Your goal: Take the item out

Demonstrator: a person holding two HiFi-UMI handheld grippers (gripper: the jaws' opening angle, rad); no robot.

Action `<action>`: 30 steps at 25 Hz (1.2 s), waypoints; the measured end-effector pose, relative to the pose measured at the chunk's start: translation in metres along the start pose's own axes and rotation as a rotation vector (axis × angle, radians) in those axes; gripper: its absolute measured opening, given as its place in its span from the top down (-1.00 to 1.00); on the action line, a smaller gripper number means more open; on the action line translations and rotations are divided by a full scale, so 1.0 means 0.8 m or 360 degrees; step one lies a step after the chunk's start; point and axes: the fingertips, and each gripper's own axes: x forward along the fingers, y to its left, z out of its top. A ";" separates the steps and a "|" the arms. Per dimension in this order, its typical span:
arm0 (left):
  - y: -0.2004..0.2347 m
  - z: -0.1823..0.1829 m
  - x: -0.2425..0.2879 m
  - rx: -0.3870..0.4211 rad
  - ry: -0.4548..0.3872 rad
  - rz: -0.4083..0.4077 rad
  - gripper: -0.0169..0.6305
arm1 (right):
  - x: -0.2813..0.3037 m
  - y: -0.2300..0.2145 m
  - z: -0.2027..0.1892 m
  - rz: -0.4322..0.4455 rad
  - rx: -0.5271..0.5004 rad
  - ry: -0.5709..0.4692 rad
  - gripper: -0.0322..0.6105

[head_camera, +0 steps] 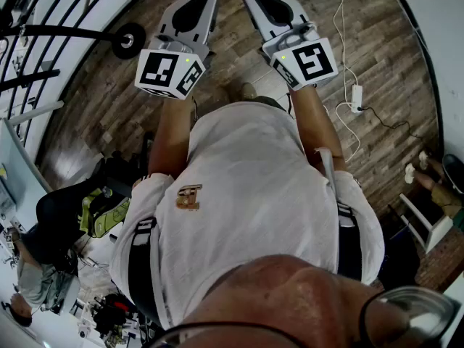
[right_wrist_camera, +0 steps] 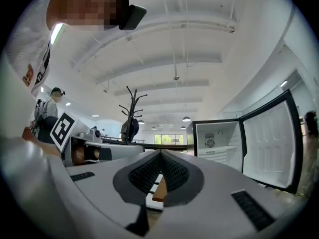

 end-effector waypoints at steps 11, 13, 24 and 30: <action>-0.019 -0.007 0.046 0.0003 0.0011 0.0003 0.89 | -0.013 -0.040 0.008 0.0024 -0.0009 -0.0027 0.80; -0.019 -0.007 0.054 -0.0002 0.0002 0.0013 0.89 | -0.013 -0.046 0.010 0.0037 -0.0011 -0.0032 0.80; -0.036 -0.017 0.131 0.0091 -0.0014 0.0085 0.89 | -0.027 -0.129 0.001 0.0054 0.0004 -0.0043 0.80; -0.037 -0.023 0.159 0.0099 -0.0018 0.0109 0.89 | -0.029 -0.160 -0.003 0.0055 -0.0005 -0.0032 0.80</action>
